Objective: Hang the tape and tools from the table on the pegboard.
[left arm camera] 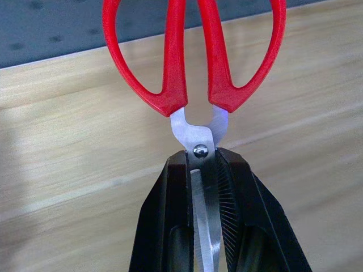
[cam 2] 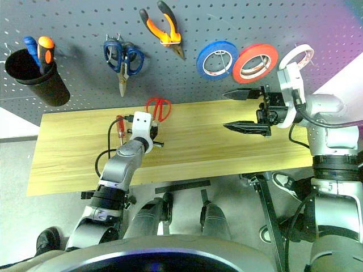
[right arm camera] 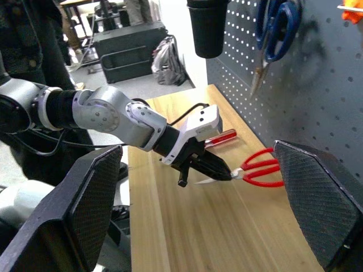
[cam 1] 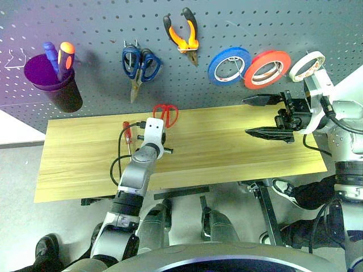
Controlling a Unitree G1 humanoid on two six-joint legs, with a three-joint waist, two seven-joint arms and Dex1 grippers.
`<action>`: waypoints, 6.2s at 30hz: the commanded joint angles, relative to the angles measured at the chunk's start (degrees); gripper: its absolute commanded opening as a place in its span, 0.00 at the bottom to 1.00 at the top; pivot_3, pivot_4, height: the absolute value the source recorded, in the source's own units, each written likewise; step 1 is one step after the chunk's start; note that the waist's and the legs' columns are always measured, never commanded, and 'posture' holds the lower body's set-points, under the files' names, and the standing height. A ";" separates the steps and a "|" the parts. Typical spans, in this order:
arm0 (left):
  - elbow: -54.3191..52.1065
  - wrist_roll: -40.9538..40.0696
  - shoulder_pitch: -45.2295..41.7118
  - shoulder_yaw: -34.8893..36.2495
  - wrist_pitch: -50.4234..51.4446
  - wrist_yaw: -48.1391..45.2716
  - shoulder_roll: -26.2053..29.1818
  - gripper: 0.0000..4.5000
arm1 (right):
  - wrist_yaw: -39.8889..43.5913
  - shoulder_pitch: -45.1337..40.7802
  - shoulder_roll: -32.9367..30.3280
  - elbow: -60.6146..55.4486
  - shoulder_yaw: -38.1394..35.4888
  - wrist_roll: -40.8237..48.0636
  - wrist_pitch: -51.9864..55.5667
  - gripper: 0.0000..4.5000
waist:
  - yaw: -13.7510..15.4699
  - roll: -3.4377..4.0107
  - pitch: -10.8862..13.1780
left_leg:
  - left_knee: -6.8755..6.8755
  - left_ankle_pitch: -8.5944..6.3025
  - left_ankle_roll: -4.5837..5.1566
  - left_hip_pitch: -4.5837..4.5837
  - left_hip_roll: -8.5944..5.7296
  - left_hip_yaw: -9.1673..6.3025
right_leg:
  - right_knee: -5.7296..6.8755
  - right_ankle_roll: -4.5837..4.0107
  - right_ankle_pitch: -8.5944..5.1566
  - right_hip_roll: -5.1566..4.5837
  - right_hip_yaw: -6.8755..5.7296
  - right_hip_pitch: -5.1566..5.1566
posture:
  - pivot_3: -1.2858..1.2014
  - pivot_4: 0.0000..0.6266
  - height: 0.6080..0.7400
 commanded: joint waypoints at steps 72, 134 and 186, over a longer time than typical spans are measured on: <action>-52.69 0.53 27.99 3.04 -13.92 -12.39 20.24 0.06 | 1.95 -9.54 -5.92 19.33 7.90 -0.27 -13.23 1.00 | 0.19 0.20 0.06 | 0.11 0.09 0.15 0.02 -0.02 -0.03 | 0.01 0.01 0.05 0.01 -0.15 0.09 | 0.52 0.49 1.00; -46.32 6.39 20.17 10.55 -21.44 -7.37 20.65 0.06 | 1.95 -3.76 -14.30 7.85 12.64 26.47 -7.32 1.00 | 0.29 0.21 0.05 | 0.27 0.10 0.18 0.11 -0.01 -0.06 | 0.25 0.02 0.09 0.02 -0.18 0.15 | 0.53 0.50 1.00; -13.97 6.20 8.98 6.10 -40.29 -6.25 17.26 0.06 | 1.95 -1.59 -16.93 3.91 12.55 27.95 -5.09 1.00 | 0.17 0.21 0.04 | 0.76 0.09 0.18 0.17 -0.01 -0.02 | 0.87 0.03 0.10 -0.10 -0.19 0.10 | 0.50 0.50 1.00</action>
